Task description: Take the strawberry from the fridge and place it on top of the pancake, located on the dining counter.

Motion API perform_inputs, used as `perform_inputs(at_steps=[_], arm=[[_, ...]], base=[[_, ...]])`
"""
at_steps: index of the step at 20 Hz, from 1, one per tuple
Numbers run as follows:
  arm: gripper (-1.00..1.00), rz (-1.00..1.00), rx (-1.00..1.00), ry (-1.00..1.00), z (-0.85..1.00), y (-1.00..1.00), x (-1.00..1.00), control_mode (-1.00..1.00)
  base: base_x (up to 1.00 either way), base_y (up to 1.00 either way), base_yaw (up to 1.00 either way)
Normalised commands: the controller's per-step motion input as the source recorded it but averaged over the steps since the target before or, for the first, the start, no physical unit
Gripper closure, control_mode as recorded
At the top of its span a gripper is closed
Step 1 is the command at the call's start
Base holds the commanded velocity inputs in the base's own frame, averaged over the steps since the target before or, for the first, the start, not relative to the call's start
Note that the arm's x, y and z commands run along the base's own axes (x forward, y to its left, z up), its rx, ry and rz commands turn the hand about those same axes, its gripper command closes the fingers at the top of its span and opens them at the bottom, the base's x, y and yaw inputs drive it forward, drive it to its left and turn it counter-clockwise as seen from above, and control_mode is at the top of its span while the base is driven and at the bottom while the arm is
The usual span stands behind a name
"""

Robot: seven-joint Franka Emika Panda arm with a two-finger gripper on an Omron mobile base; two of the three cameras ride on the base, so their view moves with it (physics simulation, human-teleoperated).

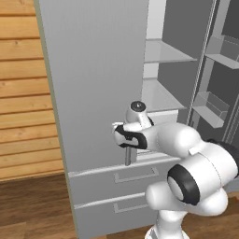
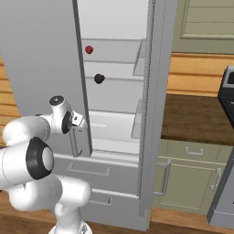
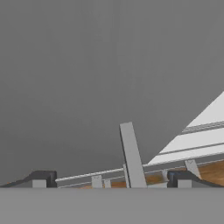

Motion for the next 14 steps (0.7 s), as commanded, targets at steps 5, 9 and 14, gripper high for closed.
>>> perform_inputs(at_steps=[5, 9, 14], arm=[[1.0, 0.0, 0.0, 0.0, -0.1, 0.01, -0.09, -1.0], [1.0, -0.06, 0.0, 0.0, -0.22, 0.22, -0.59, -1.0], [1.0, -0.15, 0.0, 0.0, -0.29, 0.5, -0.8, -1.0]], base=[[0.0, 0.0, 0.0], [0.0, 0.0, 0.0], [0.0, 0.0, 0.0]])
